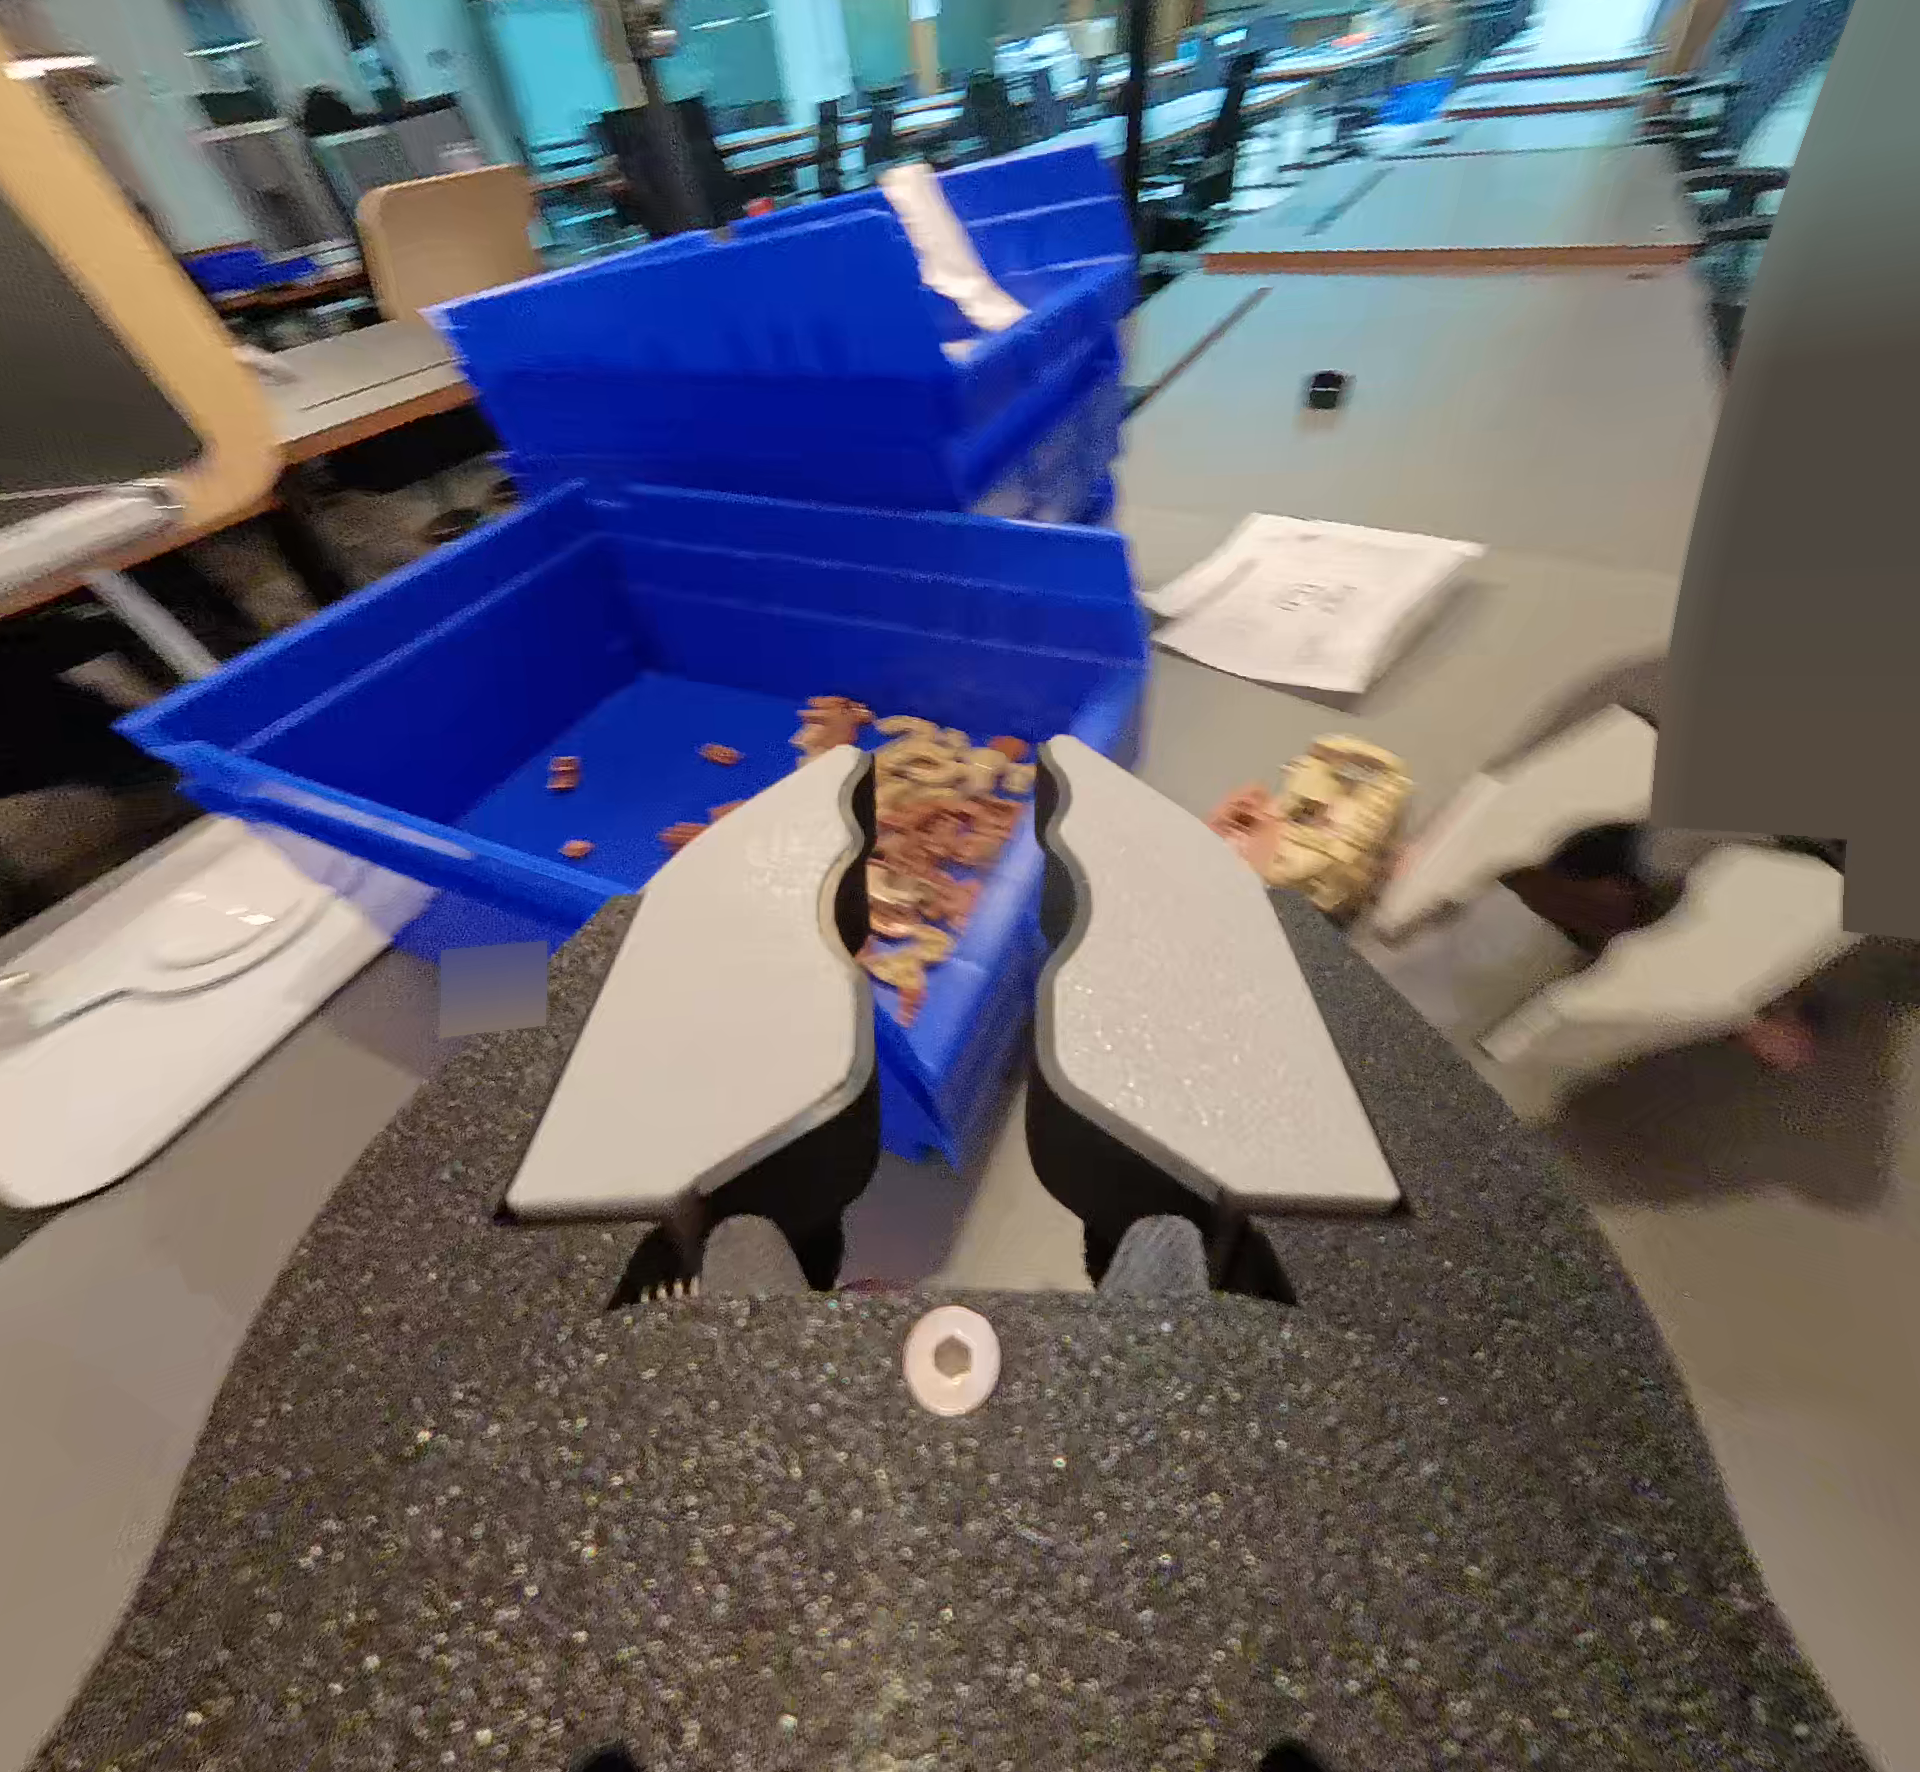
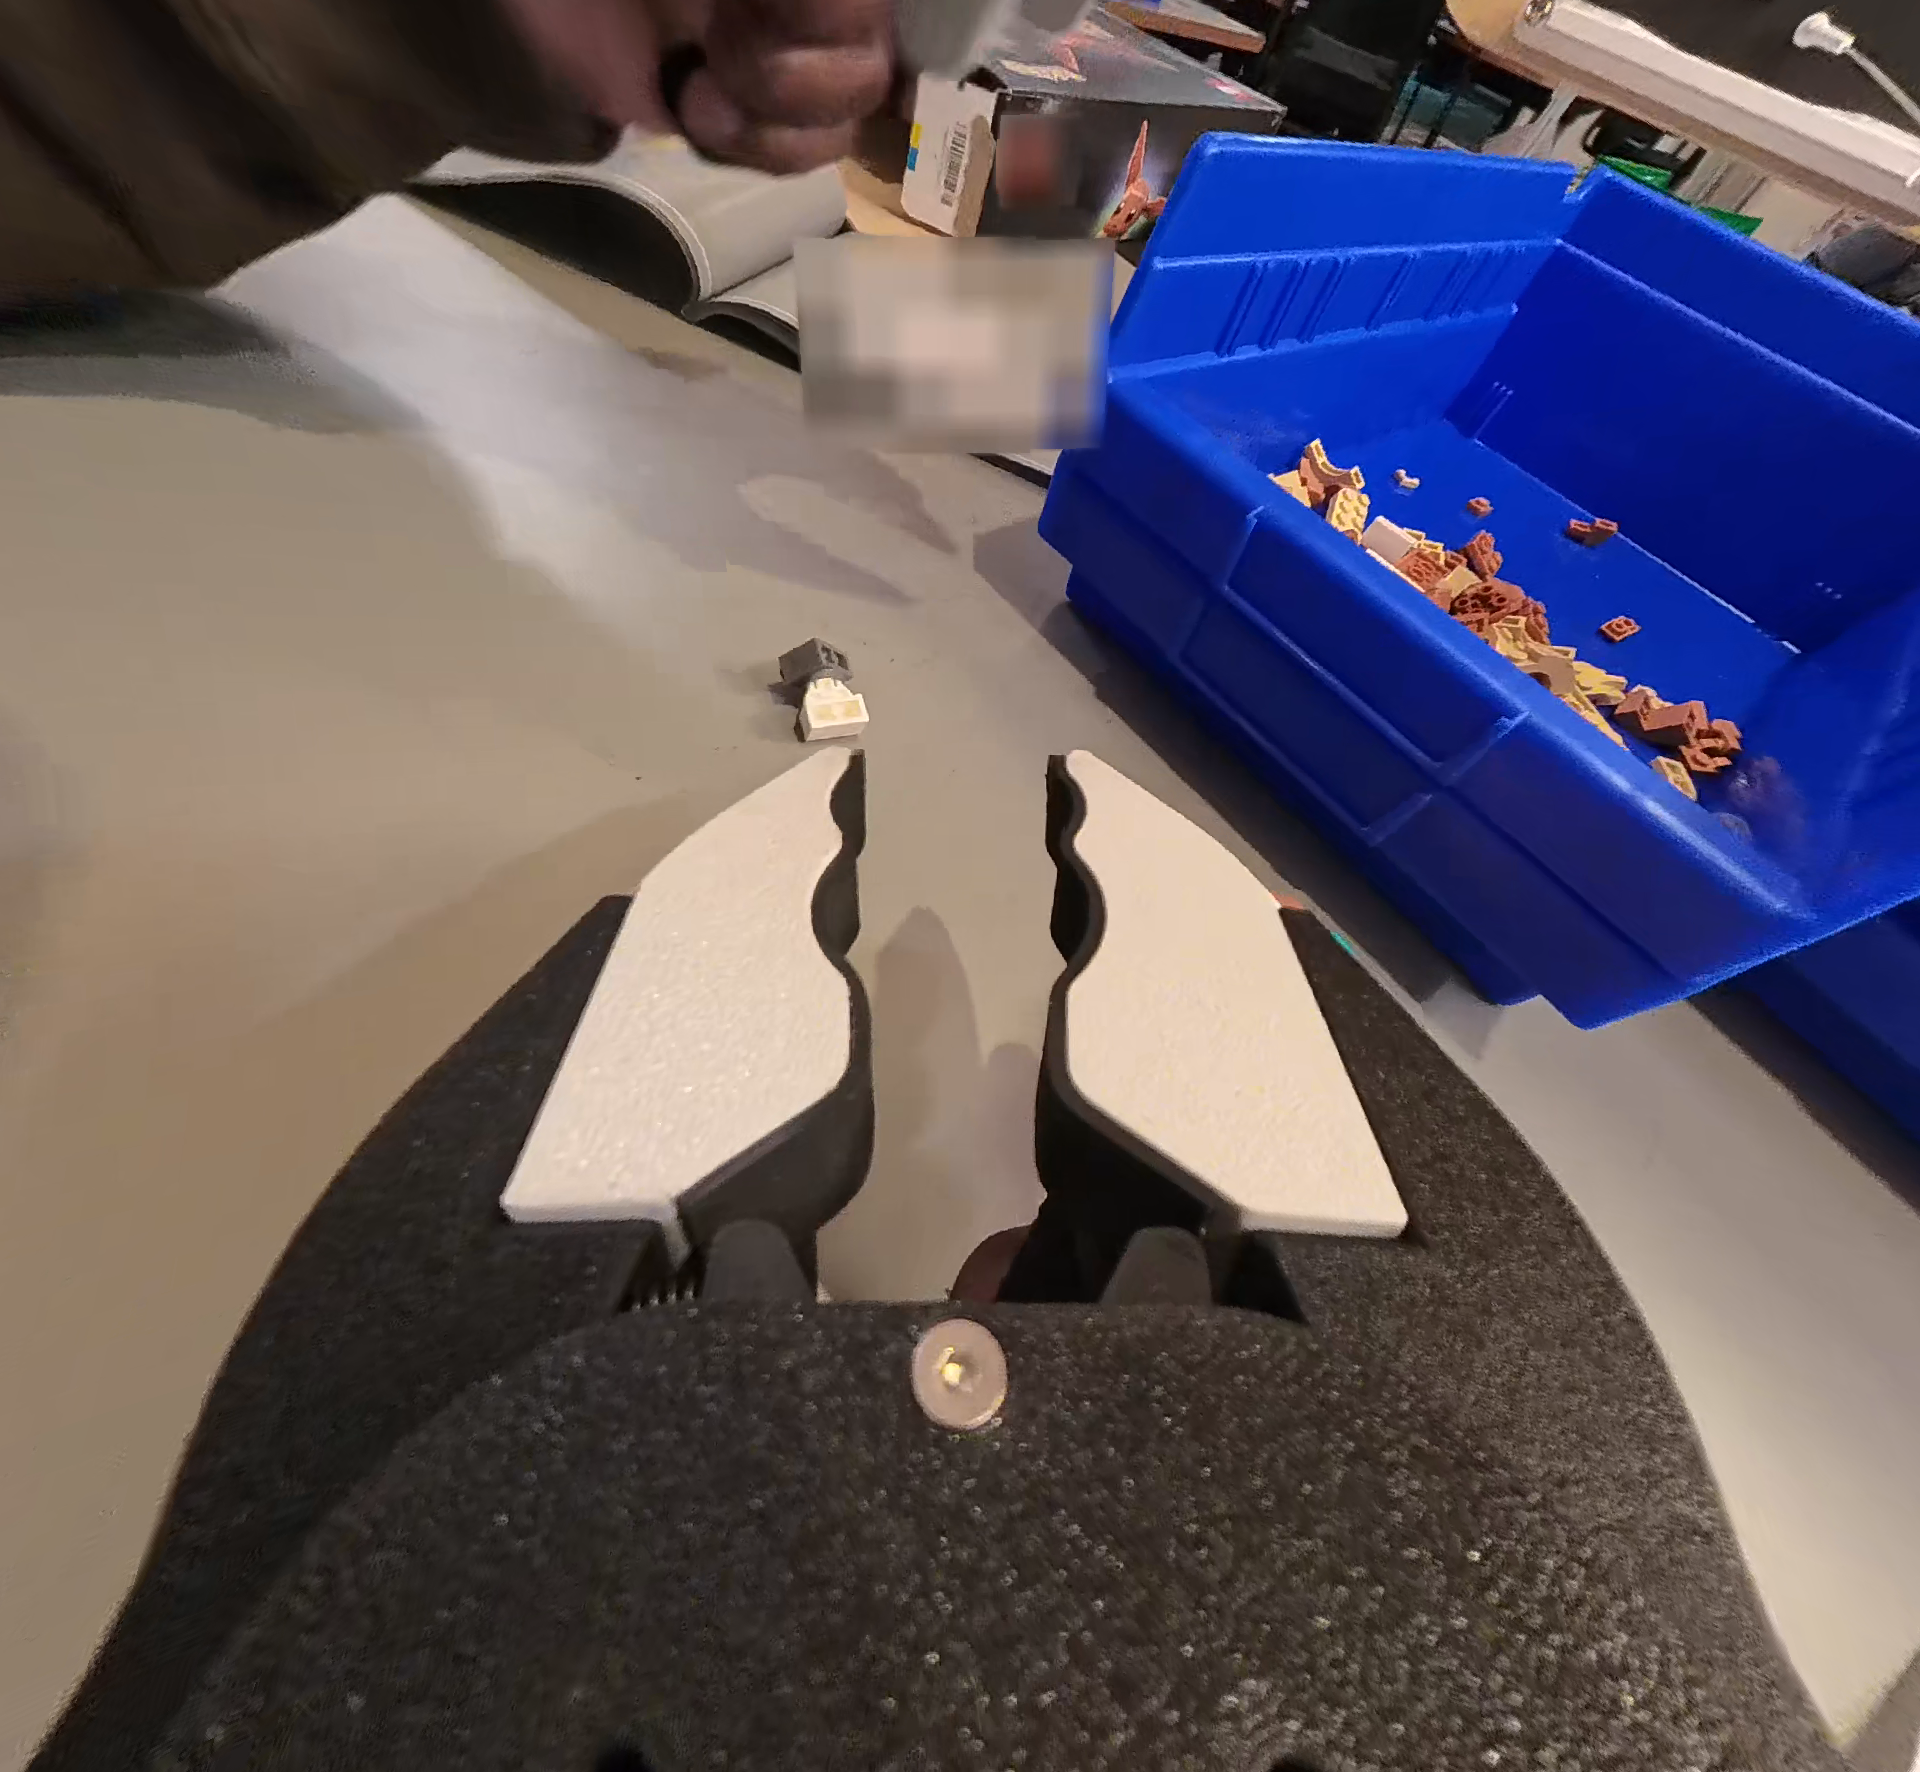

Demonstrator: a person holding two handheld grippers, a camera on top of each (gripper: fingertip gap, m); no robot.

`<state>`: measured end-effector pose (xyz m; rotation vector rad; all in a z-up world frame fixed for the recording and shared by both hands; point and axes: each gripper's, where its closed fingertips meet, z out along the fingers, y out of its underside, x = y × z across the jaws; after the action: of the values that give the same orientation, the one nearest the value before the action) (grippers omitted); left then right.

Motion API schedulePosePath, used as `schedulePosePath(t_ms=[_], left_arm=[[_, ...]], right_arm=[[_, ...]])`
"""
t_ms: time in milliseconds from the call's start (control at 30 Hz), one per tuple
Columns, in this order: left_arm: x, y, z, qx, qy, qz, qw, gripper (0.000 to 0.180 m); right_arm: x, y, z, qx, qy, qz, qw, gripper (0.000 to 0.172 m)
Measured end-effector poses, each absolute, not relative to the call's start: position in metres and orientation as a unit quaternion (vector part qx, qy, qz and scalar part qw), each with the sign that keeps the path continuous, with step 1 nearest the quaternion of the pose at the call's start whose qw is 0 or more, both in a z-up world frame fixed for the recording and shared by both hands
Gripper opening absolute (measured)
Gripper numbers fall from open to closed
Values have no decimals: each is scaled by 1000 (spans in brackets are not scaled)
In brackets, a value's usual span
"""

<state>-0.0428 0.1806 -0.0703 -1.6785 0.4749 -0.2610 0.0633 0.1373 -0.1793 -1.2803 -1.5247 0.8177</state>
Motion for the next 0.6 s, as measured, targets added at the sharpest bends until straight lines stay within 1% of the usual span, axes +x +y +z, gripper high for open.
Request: schedulePosePath(t_ms=[67,133,267,400,500,533,567,600], left_arm=[[-27,153,-92,-730,257,-163,612,27],[-17,131,-127,-750,293,-201,558,28],[-11,117,-188,-802,325,-206,456,37],[4,113,-219,-813,390,-194,387,38],[7,116,-235,-812,432,-161,358,37],[7,116,-239,-811,442,-153,350,33],[9,115,-240,-809,446,-160,349,23],[11,114,-239,-806,445,-166,352,22]], right_arm=[[63,137,-180,-526,-625,342,465,33],[62,135,-183,-526,-633,343,453,33],[57,130,-192,-521,-658,324,437,33],[52,126,-204,-516,-687,292,419,32],[48,125,-209,-513,-701,279,409,32],[46,124,-210,-511,-705,276,406,32],[44,124,-212,-508,-710,273,404,32],[41,123,-212,-503,-715,270,404,33]])
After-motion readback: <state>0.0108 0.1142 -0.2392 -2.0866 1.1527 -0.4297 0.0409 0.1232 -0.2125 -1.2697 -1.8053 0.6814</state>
